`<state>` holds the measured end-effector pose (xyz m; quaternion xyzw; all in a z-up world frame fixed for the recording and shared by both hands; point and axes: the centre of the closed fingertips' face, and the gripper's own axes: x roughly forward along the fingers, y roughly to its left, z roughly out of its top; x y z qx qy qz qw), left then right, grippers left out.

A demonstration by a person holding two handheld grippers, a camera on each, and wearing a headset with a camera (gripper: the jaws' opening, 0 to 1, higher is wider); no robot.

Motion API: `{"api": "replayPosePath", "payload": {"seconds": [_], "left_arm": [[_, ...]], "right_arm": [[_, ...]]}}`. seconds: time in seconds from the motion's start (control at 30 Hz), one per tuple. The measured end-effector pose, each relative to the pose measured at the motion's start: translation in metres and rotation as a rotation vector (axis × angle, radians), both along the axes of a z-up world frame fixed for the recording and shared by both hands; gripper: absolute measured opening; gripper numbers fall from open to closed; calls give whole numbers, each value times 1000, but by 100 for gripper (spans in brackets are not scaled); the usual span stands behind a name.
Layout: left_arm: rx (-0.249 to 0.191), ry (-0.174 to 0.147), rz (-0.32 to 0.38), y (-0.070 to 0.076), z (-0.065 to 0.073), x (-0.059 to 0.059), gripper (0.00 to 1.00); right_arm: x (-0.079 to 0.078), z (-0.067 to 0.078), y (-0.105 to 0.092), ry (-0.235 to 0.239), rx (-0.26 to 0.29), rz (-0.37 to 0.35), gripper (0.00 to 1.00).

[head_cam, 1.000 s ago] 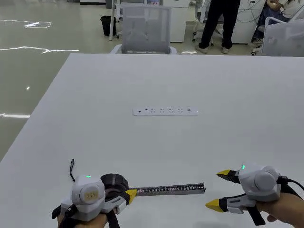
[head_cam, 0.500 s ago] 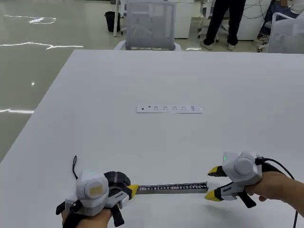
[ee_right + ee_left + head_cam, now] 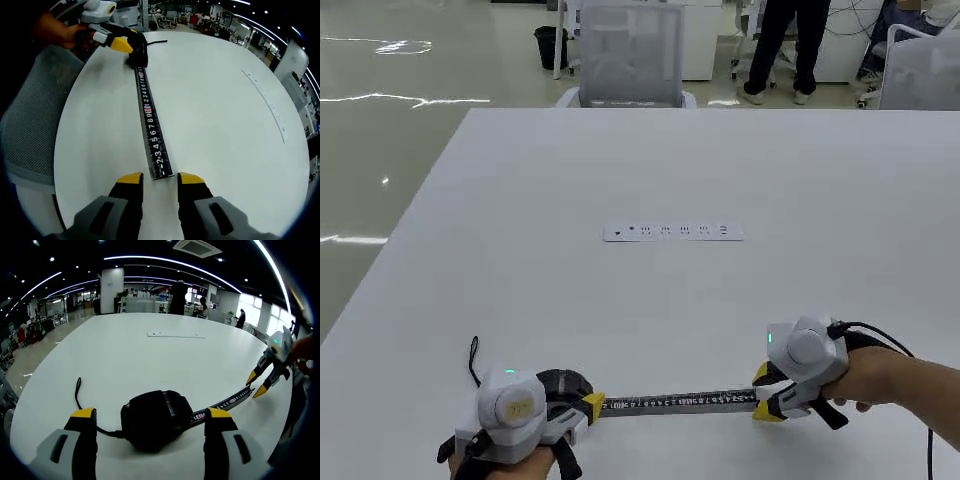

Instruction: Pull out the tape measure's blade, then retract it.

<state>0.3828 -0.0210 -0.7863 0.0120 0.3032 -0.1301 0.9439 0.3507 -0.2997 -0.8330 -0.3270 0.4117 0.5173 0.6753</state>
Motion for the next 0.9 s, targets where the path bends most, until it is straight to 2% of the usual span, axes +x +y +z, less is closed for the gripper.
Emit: {"api": "replayPosePath", "payload": {"seconds": [0.13,0.23,0.4,0.5,0.67,0.9], "left_arm": [[5,1,-6,0,-1,0,87],[5,1,-2,1,-2,0,86],[3,-9,-4,-1,0,2,87],[1,-8,-1,-2,-1,2,87],[-19,19,19,-6,-7,2,81],[-60,50,84,-6,-14,5,77]], "right_arm": [[3,0,4,-1,-7,23,24],[3,-2,4,8,-29,38,16],[2,-2,2,29,-27,17,16],[2,-2,2,25,-31,16,16],[2,-3,2,45,-42,-35,15],[2,-3,2,51,-50,-36,14]]}}
